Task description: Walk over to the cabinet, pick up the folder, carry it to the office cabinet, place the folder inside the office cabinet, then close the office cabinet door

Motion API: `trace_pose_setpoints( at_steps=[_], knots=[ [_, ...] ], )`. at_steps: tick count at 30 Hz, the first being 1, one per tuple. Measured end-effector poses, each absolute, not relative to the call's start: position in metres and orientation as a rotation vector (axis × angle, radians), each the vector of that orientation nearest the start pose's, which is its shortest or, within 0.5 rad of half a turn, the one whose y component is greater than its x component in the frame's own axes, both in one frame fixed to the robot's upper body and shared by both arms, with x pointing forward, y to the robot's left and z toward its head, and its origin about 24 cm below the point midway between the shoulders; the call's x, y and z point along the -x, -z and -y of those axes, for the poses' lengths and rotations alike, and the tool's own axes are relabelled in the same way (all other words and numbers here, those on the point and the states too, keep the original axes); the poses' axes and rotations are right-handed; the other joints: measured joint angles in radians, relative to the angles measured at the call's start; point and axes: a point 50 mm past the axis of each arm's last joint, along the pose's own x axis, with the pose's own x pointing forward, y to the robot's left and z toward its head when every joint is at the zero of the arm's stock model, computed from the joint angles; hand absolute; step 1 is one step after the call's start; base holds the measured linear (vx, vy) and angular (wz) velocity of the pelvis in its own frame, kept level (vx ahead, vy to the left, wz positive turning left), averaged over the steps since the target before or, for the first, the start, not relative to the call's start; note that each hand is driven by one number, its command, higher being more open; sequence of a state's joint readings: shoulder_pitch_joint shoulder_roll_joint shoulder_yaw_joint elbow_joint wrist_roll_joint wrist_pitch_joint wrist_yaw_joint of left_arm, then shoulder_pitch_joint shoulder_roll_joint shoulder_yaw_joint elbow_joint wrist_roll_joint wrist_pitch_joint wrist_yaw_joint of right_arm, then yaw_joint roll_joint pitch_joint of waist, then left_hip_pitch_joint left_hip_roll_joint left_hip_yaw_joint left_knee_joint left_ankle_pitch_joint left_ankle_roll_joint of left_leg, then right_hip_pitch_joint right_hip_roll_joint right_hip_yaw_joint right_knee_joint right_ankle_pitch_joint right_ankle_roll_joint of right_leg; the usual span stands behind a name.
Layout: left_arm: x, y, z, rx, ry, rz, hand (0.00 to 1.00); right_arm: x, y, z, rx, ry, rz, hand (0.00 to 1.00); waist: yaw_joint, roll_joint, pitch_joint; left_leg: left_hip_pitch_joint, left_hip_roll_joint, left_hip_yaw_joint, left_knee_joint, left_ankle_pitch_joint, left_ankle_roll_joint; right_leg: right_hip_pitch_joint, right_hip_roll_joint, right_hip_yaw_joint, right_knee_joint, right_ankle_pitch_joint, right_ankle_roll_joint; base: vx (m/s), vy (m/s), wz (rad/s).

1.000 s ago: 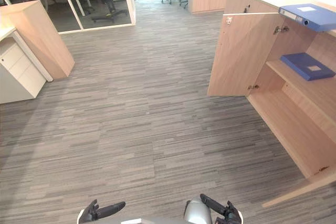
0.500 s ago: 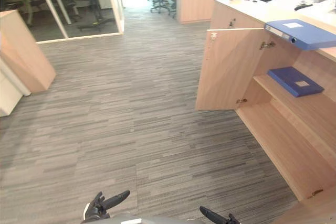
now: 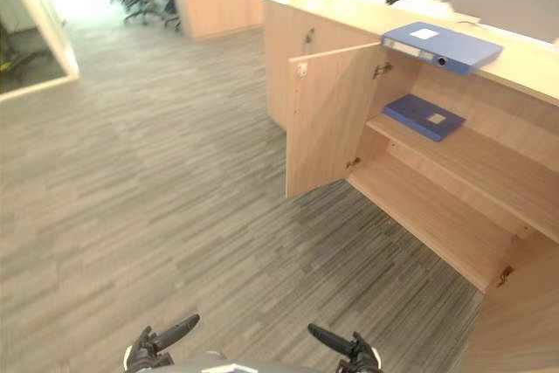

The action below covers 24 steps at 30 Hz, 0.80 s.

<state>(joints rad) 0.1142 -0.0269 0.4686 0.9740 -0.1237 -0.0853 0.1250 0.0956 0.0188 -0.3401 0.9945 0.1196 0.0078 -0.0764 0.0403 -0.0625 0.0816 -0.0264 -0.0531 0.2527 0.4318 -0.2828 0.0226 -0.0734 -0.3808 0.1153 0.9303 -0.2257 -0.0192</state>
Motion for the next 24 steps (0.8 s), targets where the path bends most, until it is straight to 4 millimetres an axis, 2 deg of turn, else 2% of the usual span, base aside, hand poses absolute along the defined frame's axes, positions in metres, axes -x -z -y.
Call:
trace_pose_setpoints(
  at_steps=[1, 2, 3, 5, 6, 7, 8, 9, 10, 11, 12, 13, 14, 15, 16, 17, 18, 20, 22, 24],
  knots=[
    [-0.083, 0.157, -0.212, 0.266, -0.645, -0.987, 1.0, -0.09, 0.161, 0.194, -0.251, 0.475, -1.07, 1.0, -0.004, 0.004, -0.004, 0.032, -0.005, 0.009, -0.031, -0.001, 0.002, -0.027, -0.011, -0.044, 0.024, 0.0, 0.001, 0.31, 0.346, -0.53],
    [-0.084, 0.157, -0.211, 0.252, -0.625, -0.992, 1.0, -0.09, 0.161, 0.197, -0.255, 0.49, -1.06, 1.0, -0.008, 0.012, -0.01, 0.079, -0.007, 0.024, -0.091, -0.001, 0.011, -0.075, -0.007, -0.12, 0.039, -0.007, 0.011, 0.2, 0.21, -0.39],
    [-0.082, 0.158, -0.211, 0.239, -0.613, -1.001, 1.0, -0.09, 0.161, 0.197, -0.259, 0.493, -1.057, 1.0, -0.01, 0.014, -0.011, 0.097, -0.006, 0.032, -0.115, 0.003, 0.016, -0.097, 0.005, -0.15, 0.027, -0.017, 0.026, 0.33, 0.216, -0.51],
    [-0.08, 0.16, -0.208, 0.221, -0.578, -1.033, 1.0, -0.085, 0.163, 0.198, -0.283, 0.51, -1.073, 1.0, -0.029, 0.025, -0.004, 0.161, -0.002, 0.059, -0.187, 0.006, 0.018, -0.169, 0.089, -0.242, -0.063, -0.066, 0.076, 0.32, 0.083, -0.48],
    [-0.079, 0.161, -0.207, 0.222, -0.58, -1.037, 1.0, -0.085, 0.163, 0.2, -0.286, 0.52, -1.073, 1.0, -0.039, 0.027, -0.001, 0.174, 0.0, 0.067, -0.201, 0.005, 0.018, -0.186, 0.119, -0.252, -0.09, -0.072, 0.085, 0.29, 0.013, -0.39],
    [-0.078, 0.161, -0.206, 0.229, -0.584, -1.042, 1.0, -0.087, 0.162, 0.205, -0.294, 0.541, -1.064, 1.0, -0.055, 0.034, 0.014, 0.208, 0.003, 0.082, -0.232, 0.004, 0.015, -0.211, 0.165, -0.301, -0.134, -0.071, 0.084, 0.29, 0.005, -0.36],
    [-0.078, 0.161, -0.205, 0.235, -0.585, -1.043, 1.0, -0.086, 0.162, 0.207, -0.283, 0.543, -1.065, 1.0, -0.058, 0.039, 0.027, 0.245, 0.004, 0.097, -0.265, 0.002, 0.003, -0.224, 0.192, -0.375, -0.185, -0.063, 0.071, 0.29, 0.004, -0.33],
    [-0.078, 0.162, -0.204, 0.241, -0.589, -1.043, 1.0, -0.083, 0.162, 0.209, -0.279, 0.548, -1.071, 1.0, -0.059, 0.04, 0.028, 0.261, 0.003, 0.1, -0.28, -0.001, -0.003, -0.222, 0.198, -0.42, -0.216, -0.05, 0.048, 0.3, -0.016, -0.18],
    [-0.078, 0.161, -0.205, 0.241, -0.591, -1.039, 1.0, -0.072, 0.164, 0.211, -0.283, 0.573, -1.094, 1.0, -0.06, 0.034, 0.027, 0.288, -0.003, 0.096, -0.299, -0.01, -0.019, -0.215, 0.196, -0.5, -0.281, -0.011, -0.024, 0.26, -0.042, -0.04],
    [-0.079, 0.162, -0.202, 0.249, -0.589, -1.042, 1.0, -0.063, 0.165, 0.213, -0.293, 0.598, -1.114, 1.0, -0.061, 0.038, 0.027, 0.311, 0.002, 0.093, -0.315, -0.016, -0.031, -0.199, 0.201, -0.526, -0.285, -0.037, -0.08, 0.48, -0.104, 0.01],
    [-0.079, 0.163, -0.195, 0.267, -0.585, -1.047, 1.0, -0.058, 0.165, 0.217, -0.303, 0.627, -1.119, 1.0, -0.066, 0.063, 0.025, 0.321, 0.027, 0.091, -0.307, -0.017, -0.047, -0.183, 0.227, -0.534, -0.302, -0.055, -0.075, 0.45, -0.116, -0.01],
    [-0.081, 0.162, -0.194, 0.27, -0.58, -1.043, 1.0, -0.057, 0.165, 0.218, -0.309, 0.637, -1.119, 1.0, -0.073, 0.069, 0.028, 0.308, 0.042, 0.088, -0.256, -0.02, -0.057, -0.166, 0.238, -0.539, -0.318, -0.065, -0.077, 0.54, -0.177, 0.01],
    [-0.082, 0.162, -0.193, 0.275, -0.58, -1.039, 1.0, -0.056, 0.165, 0.219, -0.308, 0.639, -1.119, 1.0, -0.085, 0.074, 0.03, 0.266, 0.072, 0.087, -0.137, -0.035, -0.084, -0.142, 0.262, -0.541, -0.349, -0.068, -0.076, 0.42, -0.2, -0.09],
    [-0.084, 0.161, -0.195, 0.296, -0.609, -1.021, 1.0, -0.057, 0.165, 0.218, -0.309, 0.637, -1.116, 1.0, -0.09, 0.079, 0.034, 0.167, 0.142, 0.083, 0.121, -0.033, -0.115, -0.092, 0.3, -0.536, -0.402, -0.067, -0.08, 0.4, -0.209, -0.2],
    [-0.084, 0.16, -0.196, 0.302, -0.621, -1.012, 1.0, -0.057, 0.165, 0.219, -0.311, 0.639, -1.113, 1.0, -0.088, 0.083, 0.037, 0.117, 0.184, 0.071, 0.265, -0.004, -0.148, -0.065, 0.326, -0.53, -0.428, -0.065, -0.083, 0.36, -0.184, -0.63],
    [-0.082, 0.159, -0.199, 0.313, -0.647, -0.996, 1.0, -0.057, 0.164, 0.22, -0.316, 0.648, -1.11, 1.0, -0.074, 0.088, 0.04, 0.031, 0.249, 0.039, 0.502, 0.03, -0.18, -0.018, 0.377, -0.495, -0.465, -0.067, -0.092, 0.34, -0.119, -1.03],
    [-0.08, 0.158, -0.201, 0.315, -0.658, -0.99, 1.0, -0.057, 0.165, 0.219, -0.326, 0.651, -1.109, 1.0, -0.064, 0.087, 0.043, -0.027, 0.283, 0.01, 0.663, 0.041, -0.176, 0.024, 0.406, -0.458, -0.483, -0.077, -0.103, 0.32, -0.086, -1.1],
    [-0.081, 0.156, -0.205, 0.319, -0.672, -0.97, 1.0, -0.059, 0.165, 0.216, -0.307, 0.623, -1.116, 1.0, -0.06, 0.079, 0.047, -0.103, 0.299, -0.019, 0.761, 0.048, -0.158, 0.084, 0.43, -0.399, -0.518, -0.092, -0.094, 0.34, -0.031, -1.03],
    [-0.085, 0.154, -0.208, 0.314, -0.676, -0.948, 1.0, -0.059, 0.165, 0.214, -0.294, 0.601, -1.132, 1.0, -0.042, 0.065, 0.048, -0.171, 0.291, -0.02, 0.75, 0.047, -0.15, 0.124, 0.432, -0.326, -0.549, -0.096, -0.088, 0.36, 0.009, -1.08],
    [-0.088, 0.152, -0.209, 0.318, -0.685, -0.921, 1.0, -0.063, 0.165, 0.213, -0.25, 0.551, -1.144, 1.0, -0.037, 0.059, 0.049, -0.253, 0.253, -0.067, 0.622, 0.032, -0.127, 0.173, 0.424, -0.242, -0.593, -0.093, -0.078, 0.39, 0.076, -1.03]
  ],
)
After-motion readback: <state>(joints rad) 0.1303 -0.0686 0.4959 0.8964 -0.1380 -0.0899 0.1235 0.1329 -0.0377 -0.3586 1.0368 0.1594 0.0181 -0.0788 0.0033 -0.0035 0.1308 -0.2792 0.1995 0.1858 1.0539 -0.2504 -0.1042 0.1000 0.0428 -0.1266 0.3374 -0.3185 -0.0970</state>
